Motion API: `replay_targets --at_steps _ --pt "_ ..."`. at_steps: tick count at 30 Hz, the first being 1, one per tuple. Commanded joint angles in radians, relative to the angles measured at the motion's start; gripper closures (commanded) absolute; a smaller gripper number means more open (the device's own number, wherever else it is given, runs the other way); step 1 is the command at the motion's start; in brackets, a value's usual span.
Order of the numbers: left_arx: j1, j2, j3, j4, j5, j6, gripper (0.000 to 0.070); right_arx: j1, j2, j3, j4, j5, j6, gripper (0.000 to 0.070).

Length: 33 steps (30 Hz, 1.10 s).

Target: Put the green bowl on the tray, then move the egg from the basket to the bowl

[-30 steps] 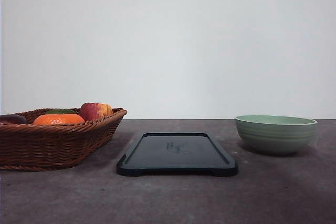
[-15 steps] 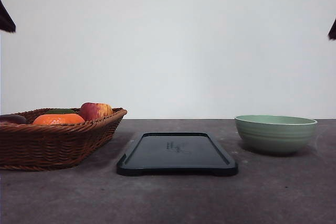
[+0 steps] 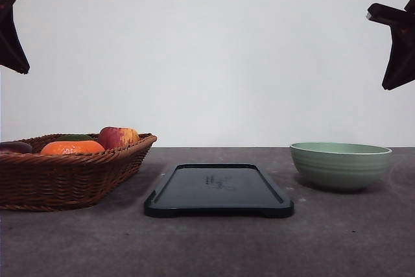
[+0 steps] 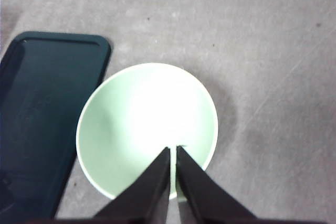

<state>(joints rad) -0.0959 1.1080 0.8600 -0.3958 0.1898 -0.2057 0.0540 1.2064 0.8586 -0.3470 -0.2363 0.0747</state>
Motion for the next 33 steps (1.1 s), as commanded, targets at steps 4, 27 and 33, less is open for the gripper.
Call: replay_targets --at_steps 4,27,33 --pt "-0.002 0.009 0.019 0.006 0.007 0.015 0.0389 0.003 0.008 0.021 0.015 0.001 -0.031 0.0417" --pt "-0.003 0.009 0.019 -0.002 0.007 0.01 0.035 -0.077 0.244 0.369 -0.378 -0.001 0.011 0.0313" --pt "-0.003 0.009 0.019 -0.002 0.007 0.01 0.035 -0.076 0.361 0.428 -0.39 -0.002 -0.01 0.0313"
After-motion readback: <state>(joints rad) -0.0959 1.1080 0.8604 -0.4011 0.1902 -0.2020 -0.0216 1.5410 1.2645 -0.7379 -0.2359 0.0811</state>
